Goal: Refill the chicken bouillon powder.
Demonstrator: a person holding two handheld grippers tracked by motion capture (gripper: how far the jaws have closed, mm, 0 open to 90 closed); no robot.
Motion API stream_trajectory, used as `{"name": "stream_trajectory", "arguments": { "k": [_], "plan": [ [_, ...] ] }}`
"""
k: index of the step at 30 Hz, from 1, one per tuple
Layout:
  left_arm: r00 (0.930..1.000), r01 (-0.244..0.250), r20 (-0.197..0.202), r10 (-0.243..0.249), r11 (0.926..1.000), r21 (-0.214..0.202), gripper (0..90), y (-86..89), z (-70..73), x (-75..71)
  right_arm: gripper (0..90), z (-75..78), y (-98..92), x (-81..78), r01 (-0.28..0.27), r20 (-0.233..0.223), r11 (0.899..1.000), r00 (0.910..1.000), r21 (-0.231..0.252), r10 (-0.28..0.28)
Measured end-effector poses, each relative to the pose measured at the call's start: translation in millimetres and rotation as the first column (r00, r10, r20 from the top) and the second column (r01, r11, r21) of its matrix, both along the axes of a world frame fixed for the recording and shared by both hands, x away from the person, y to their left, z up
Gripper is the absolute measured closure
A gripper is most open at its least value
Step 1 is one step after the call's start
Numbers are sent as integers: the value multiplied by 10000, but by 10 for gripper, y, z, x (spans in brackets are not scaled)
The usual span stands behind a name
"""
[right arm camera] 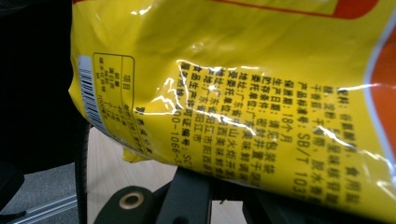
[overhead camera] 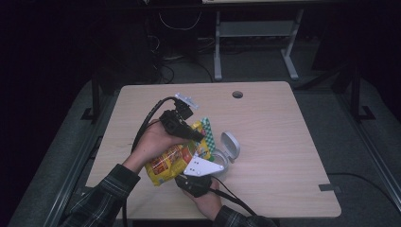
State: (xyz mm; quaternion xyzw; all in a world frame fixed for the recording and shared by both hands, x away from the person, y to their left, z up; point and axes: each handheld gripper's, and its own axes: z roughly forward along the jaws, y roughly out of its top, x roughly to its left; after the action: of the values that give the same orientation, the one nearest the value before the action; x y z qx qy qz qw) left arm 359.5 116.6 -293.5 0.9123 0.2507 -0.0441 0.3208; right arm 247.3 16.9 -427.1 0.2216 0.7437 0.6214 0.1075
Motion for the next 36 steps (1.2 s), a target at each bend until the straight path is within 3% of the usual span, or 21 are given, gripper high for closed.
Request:
{"name": "stream_trajectory", "arguments": {
  "k": [36],
  "plan": [
    [9998, 220, -51, -217, 9976, 659, 900, -164, 28, 40, 900, 12, -41, 20, 39, -37, 9997, 10000, 232, -38]
  ]
}}
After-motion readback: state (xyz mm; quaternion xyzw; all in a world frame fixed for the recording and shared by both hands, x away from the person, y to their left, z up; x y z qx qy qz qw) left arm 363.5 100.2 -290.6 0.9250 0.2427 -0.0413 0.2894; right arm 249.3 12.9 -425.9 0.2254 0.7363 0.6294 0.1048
